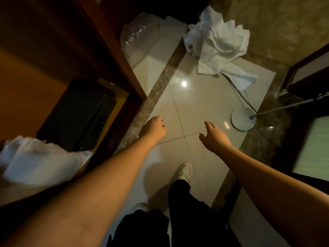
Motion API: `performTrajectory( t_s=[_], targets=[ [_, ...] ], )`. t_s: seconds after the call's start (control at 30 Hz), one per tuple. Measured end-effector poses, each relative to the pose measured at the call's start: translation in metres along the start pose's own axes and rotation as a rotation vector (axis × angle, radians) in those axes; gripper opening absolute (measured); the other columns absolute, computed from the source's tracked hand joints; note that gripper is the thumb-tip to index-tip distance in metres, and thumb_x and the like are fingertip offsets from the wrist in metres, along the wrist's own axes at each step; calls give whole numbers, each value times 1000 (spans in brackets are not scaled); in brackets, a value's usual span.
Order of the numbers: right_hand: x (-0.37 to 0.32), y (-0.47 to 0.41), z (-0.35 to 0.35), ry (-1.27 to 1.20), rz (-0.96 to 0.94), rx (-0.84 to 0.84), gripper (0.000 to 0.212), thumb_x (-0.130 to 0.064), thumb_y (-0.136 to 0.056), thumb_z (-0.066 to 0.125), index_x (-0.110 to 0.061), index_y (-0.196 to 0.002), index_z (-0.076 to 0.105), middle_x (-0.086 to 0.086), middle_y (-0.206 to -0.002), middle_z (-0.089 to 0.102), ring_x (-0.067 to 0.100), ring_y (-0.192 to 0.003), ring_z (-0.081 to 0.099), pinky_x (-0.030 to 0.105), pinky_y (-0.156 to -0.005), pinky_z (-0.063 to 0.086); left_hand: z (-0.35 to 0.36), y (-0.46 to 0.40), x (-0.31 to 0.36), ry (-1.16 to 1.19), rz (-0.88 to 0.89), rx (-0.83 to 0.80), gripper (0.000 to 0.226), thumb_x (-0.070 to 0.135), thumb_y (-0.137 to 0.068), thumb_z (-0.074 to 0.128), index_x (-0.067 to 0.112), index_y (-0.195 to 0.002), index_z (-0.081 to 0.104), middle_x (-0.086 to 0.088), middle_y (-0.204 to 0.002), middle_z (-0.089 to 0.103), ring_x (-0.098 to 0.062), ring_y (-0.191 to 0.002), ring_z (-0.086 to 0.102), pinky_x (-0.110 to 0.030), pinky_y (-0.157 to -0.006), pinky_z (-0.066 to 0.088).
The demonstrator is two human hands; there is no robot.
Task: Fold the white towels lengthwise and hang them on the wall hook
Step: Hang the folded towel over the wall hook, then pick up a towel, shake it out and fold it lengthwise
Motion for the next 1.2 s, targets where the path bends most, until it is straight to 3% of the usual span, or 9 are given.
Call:
performTrajectory(
  t_s=[0.2, 0.37, 0.47, 0.63, 0.83, 1.0, 1.2],
  targets=[
    [39, -111, -41, -24, 3, 61, 68, -40, -100, 52, -13, -157, 26, 9, -161, 35, 33, -142, 41, 47, -112, 37, -18, -112, 72, -75, 78, 71, 45, 23, -103, 45, 13, -146, 44, -9, -149, 45, -33, -126, 51, -39, -92, 45],
    [65, -198, -75, -93, 70, 106, 69, -41, -101, 49, -13, -158, 24, 7, -163, 30, 31, -144, 37, 45, -113, 35, -17, -200, 125, -31, 110, 55, 51, 28, -102, 47, 13, -150, 40, -9, -154, 42, -32, -132, 47, -37, -97, 41],
    [78, -251, -96, -141, 115, 130, 69, -40, -100, 49, -14, -159, 24, 7, -164, 29, 30, -145, 35, 45, -113, 34, -16, -260, 150, 40, 113, 53, 53, 29, -100, 47, 16, -151, 39, -7, -153, 43, -30, -129, 50, -32, -86, 37],
    [104, -353, -127, -220, 225, 155, 66, -41, -101, 48, -16, -158, 25, 5, -164, 27, 30, -142, 40, 42, -107, 39, -13, -381, 200, 74, 163, -20, 53, 30, -99, 48, 14, -149, 42, -10, -149, 47, -32, -127, 53, -36, -95, 43],
    [143, -472, -129, -322, 394, 181, 66, -36, -99, 54, -14, -157, 30, 9, -161, 34, 31, -143, 39, 42, -111, 37, 11, -518, 245, -9, 250, -77, 51, 30, -97, 50, 14, -144, 45, -14, -143, 52, -35, -123, 54, -30, -83, 35],
    [182, -571, -107, -337, 356, 188, 67, -30, -95, 59, -10, -154, 35, 13, -157, 39, 33, -140, 41, 41, -110, 37, 71, -619, 265, -18, 251, -135, 56, 30, -93, 55, 17, -146, 43, -12, -141, 50, -34, -120, 55, -29, -79, 36],
    [229, -691, -68, -255, 222, 146, 68, -25, -94, 66, -14, -154, 36, 13, -157, 38, 31, -141, 40, 40, -113, 34, 158, -736, 280, -117, 294, -141, 58, 25, -92, 57, 17, -147, 42, -10, -150, 38, -32, -134, 40, -38, -101, 40]
  ],
)
Point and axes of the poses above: each hand's wrist, its own y-axis away from the middle knuckle, its own z-axis out of the palm, x = y × z, the point moved 5 cm from there along -y, towards the middle knuckle
